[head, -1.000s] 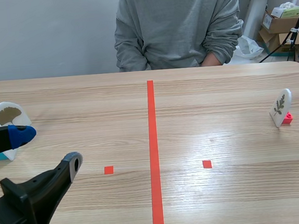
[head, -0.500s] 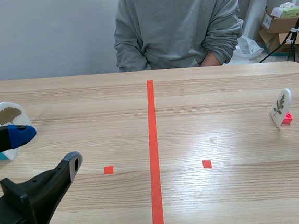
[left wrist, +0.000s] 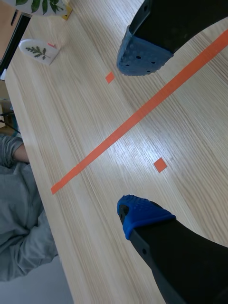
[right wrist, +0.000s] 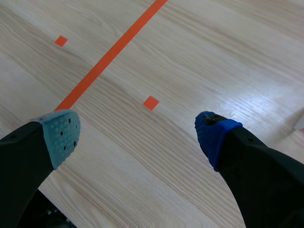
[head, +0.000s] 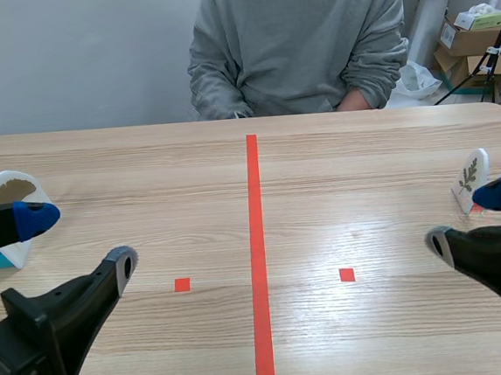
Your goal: Do the leaf sorting experiment
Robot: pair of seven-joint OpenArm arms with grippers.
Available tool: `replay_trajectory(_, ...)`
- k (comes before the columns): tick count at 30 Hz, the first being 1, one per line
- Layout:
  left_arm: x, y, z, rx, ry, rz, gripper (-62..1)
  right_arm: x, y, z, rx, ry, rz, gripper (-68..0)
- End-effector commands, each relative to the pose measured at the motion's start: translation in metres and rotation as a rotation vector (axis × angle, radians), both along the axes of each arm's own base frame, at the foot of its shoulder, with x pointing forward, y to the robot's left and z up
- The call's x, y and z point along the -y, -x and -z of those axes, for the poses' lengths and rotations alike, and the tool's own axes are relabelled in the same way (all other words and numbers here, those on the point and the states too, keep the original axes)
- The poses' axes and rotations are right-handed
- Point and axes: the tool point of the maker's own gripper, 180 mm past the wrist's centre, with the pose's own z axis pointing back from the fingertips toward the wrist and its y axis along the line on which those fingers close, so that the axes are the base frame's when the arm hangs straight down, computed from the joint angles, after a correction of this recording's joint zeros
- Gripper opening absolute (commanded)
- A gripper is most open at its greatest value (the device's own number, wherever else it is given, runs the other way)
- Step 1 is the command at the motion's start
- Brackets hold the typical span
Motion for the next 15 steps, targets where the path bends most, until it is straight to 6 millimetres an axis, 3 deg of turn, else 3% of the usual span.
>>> replay_trajectory(1, 0.0013, -0.0005, -0.0045, 0.014, 0.018, 0.003, -7.3, 0.0037, -0.0028, -0.0035, 0.012, 0.012, -0.007, -17.7)
replay_trajectory(4, 0.0014, -0.0001, -0.0042, 0.014, 0.009, 0.014, -7.3, 0.0009, -0.0023, -0.0044, 0.013, 0.009, -0.014, -11.4)
replay_trajectory(15, 0.0015, 0.0001, -0.0041, 0.014, 0.008, 0.015, -7.3, -0.0007, -0.0041, -0.0086, 0.032, -0.005, -0.015, -11.6)
